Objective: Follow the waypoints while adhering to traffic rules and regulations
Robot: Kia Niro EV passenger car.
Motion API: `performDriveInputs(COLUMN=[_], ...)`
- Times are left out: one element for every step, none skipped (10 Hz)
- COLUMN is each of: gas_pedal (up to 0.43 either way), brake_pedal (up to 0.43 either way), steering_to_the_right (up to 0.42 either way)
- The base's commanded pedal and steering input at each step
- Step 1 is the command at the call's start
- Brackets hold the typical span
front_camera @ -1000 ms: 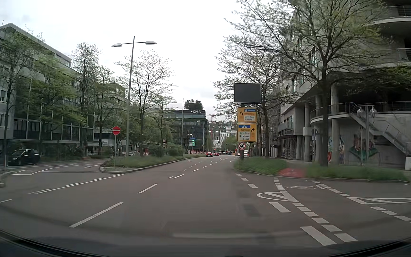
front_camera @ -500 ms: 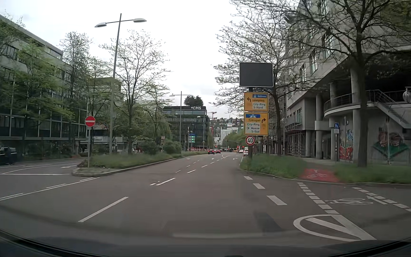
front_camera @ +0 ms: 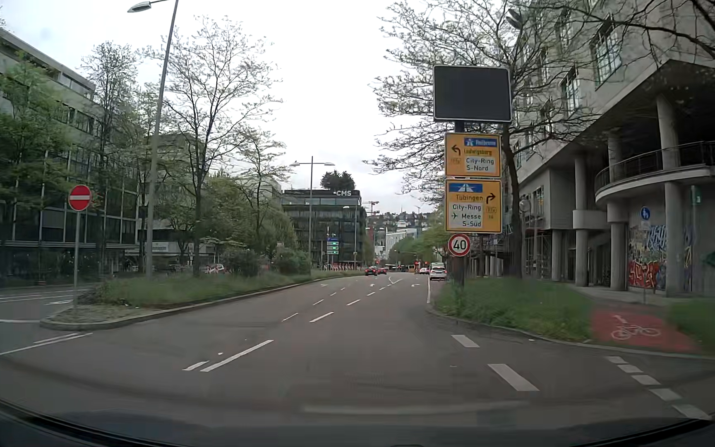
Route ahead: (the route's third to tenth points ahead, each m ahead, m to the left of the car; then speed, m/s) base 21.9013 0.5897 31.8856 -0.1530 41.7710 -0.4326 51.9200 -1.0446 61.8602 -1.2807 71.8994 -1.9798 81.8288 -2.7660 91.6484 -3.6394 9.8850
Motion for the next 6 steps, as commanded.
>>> performDriveInputs(gas_pedal=[0.067, 0.067, 0.067, 0.059, 0.059, 0.059], brake_pedal=[0.000, 0.000, 0.000, 0.000, 0.000, 0.000], steering_to_the_right=[-0.008, -0.008, -0.008, -0.006, -0.005, 0.000])
